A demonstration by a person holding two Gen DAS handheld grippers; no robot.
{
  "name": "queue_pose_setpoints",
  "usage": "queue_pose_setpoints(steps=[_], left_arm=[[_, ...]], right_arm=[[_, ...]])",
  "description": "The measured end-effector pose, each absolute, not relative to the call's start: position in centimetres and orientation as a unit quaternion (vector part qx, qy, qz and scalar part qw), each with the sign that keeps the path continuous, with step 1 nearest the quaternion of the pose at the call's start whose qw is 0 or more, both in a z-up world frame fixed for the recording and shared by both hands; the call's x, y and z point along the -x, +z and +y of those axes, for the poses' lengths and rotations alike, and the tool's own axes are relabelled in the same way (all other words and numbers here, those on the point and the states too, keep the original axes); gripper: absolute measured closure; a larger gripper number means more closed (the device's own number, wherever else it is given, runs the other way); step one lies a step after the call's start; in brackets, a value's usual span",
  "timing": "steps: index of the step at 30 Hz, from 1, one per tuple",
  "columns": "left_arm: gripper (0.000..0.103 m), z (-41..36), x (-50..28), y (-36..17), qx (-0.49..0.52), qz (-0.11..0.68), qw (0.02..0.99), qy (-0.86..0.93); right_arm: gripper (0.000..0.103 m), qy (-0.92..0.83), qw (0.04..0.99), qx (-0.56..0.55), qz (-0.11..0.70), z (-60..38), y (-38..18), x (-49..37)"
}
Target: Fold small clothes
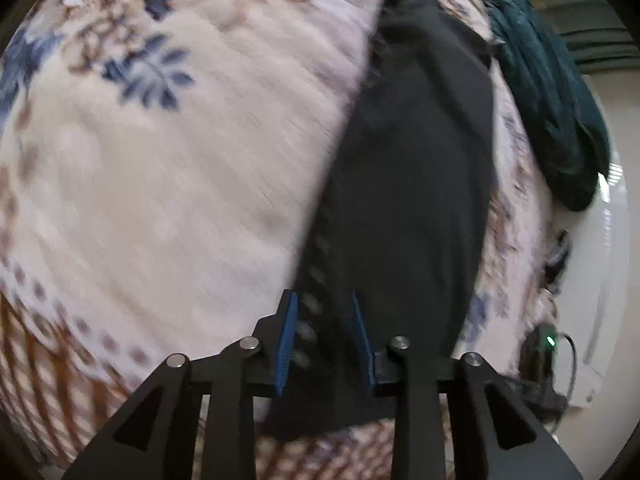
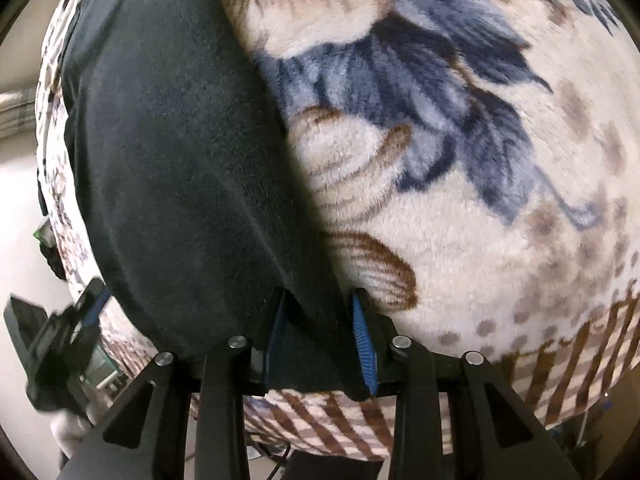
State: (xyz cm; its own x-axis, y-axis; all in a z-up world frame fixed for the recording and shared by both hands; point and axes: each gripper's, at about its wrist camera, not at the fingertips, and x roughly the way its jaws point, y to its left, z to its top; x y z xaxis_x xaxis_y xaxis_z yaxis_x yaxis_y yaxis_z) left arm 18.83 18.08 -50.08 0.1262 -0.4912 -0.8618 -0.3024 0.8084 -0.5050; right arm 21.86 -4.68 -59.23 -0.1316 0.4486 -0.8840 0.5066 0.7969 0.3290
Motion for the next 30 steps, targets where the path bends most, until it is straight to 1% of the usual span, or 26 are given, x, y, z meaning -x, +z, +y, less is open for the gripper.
queue_pose_setpoints(steps=[3, 5, 6, 7, 9, 13, 14, 19, 23, 24, 25, 26, 27, 28, 29, 30], left_arm=[[0.078, 15.6, -18.2, -51.2, 0.289, 0.677, 0.672, -0.08], [0.081, 14.5, -18.0, -51.9, 0.277, 0.684, 0.67, -0.081], [0.085, 14.0, -18.1, -51.8, 0.265, 0.679, 0.68, -0.082], [0.103, 13.7, -18.1, -51.5, 0.242, 0.672, 0.696, -0.077], [0.103, 14.1, -17.9, -51.7, 0.224, 0.675, 0.701, -0.063], [0.103, 17.1, -16.7, -52.8, 0.226, 0.681, 0.696, -0.028], [0.103, 17.3, -16.5, -52.6, 0.221, 0.682, 0.697, -0.025], [0.101, 17.2, -16.4, -52.0, 0.212, 0.688, 0.693, -0.023], [0.101, 18.2, -15.6, -51.1, 0.266, 0.675, 0.688, -0.026], [0.098, 18.4, -15.3, -50.8, 0.283, 0.668, 0.687, -0.034], [0.086, 18.3, -15.0, -50.7, 0.307, 0.661, 0.683, -0.05], [0.08, 18.4, -14.8, -50.8, 0.313, 0.66, 0.681, -0.056], [0.065, 18.0, -14.7, -51.1, 0.315, 0.66, 0.679, -0.061], [0.055, 17.5, -14.6, -51.7, 0.313, 0.664, 0.676, -0.067], [0.055, 17.0, -14.5, -52.5, 0.308, 0.67, 0.672, -0.069], [0.055, 16.4, -14.5, -53.5, 0.3, 0.678, 0.667, -0.069]], right_arm=[[0.068, -0.02, 0.57, -0.32, 0.756, -4.2, -59.4, -21.3], [0.068, -0.019, 0.562, -0.325, 0.76, -3.7, -60.0, -20.9], [0.068, -0.018, 0.559, -0.329, 0.761, -4.1, -60.2, -20.5], [0.068, -0.018, 0.558, -0.331, 0.76, -3.9, -60.3, -20.3], [0.068, -0.019, 0.56, -0.333, 0.759, -2.3, -60.3, -20.6], [0.068, -0.017, 0.564, -0.335, 0.755, -3.5, -60.8, -20.5], [0.068, -0.015, 0.565, -0.331, 0.755, -4.9, -60.7, -20.0], [0.068, -0.02, 0.564, -0.336, 0.754, -3.4, -60.7, -19.9], [0.068, -0.016, 0.563, -0.341, 0.752, -3.7, -60.1, -20.0], [0.068, -0.013, 0.565, -0.343, 0.751, -3.8, -59.9, -19.9], [0.068, -0.007, 0.566, -0.344, 0.749, -3.9, -60.1, -19.9], [0.068, -0.004, 0.565, -0.346, 0.749, -4.0, -60.1, -19.8], [0.066, 0.003, 0.563, -0.35, 0.749, -4.0, -60.1, -19.6], [0.064, 0.01, 0.56, -0.354, 0.749, -4.2, -60.3, -19.5], [0.059, 0.016, 0.558, -0.359, 0.748, -4.2, -60.5, -19.3], [0.057, 0.02, 0.556, -0.364, 0.747, -4.2, -60.8, -19.0]])
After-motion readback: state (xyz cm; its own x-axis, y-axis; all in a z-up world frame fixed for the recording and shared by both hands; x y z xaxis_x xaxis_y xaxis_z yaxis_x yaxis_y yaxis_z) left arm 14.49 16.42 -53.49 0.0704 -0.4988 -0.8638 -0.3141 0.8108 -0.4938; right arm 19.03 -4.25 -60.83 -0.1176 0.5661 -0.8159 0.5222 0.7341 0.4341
